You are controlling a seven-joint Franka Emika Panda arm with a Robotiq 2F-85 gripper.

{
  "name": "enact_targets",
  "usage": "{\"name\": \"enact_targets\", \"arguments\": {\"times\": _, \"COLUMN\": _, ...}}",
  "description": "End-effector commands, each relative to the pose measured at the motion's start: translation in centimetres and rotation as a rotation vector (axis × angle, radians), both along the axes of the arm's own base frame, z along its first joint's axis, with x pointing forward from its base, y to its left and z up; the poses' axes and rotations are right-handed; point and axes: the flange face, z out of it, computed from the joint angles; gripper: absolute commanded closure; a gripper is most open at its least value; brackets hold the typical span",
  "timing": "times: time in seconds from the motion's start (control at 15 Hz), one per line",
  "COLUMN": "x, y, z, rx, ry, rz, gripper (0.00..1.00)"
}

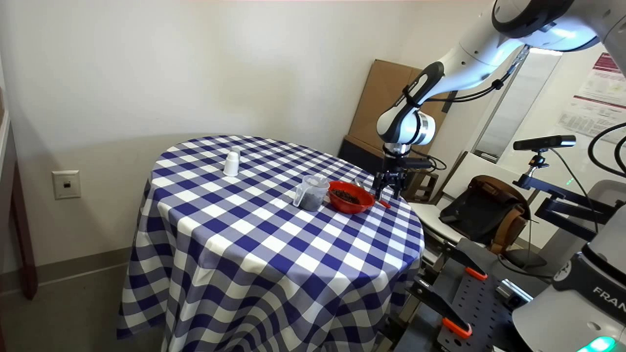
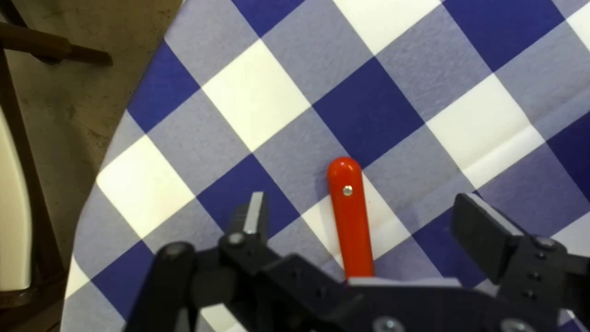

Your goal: Use the spoon to transfer one scoop of contents from the orange bowl to the clear jar

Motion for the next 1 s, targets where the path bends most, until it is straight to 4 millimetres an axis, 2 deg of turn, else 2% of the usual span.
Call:
{"name": "enact_targets", "arguments": {"times": 0.0, "x": -0.1, "y": -1.1, "z": -1.0, "rx": 0.000, "ry": -0.003, "rz": 0.021, "gripper": 0.06}}
{"name": "enact_targets", "arguments": {"times": 0.07, "x": -0.2, "y": -1.2, "z": -1.3, "rx": 0.001, "ry": -0.001, "rz": 0.022, "gripper": 0.14}}
{"name": "enact_targets", "arguments": {"times": 0.13, "x": -0.3, "y": -1.2, "z": -1.5, "rx": 0.003, "ry": -0.001, "rz": 0.025, "gripper": 0.29}}
{"name": "enact_targets", "arguments": {"times": 0.4, "x": -0.4, "y": -1.3, "z": -2.1, "rx": 0.005, "ry": -0.002, "rz": 0.029, "gripper": 0.60}}
{"name": "enact_targets", "arguments": {"times": 0.73, "x": -0.2, "y": -1.4, "z": -1.5, "rx": 0.001, "ry": -0.010, "rz": 0.033, "gripper": 0.98}}
{"name": "enact_targets", "arguments": {"times": 0.93, "x": 0.3, "y": -1.1, "z": -1.1, "rx": 0.005, "ry": -0.018, "rz": 0.042, "gripper": 0.93}}
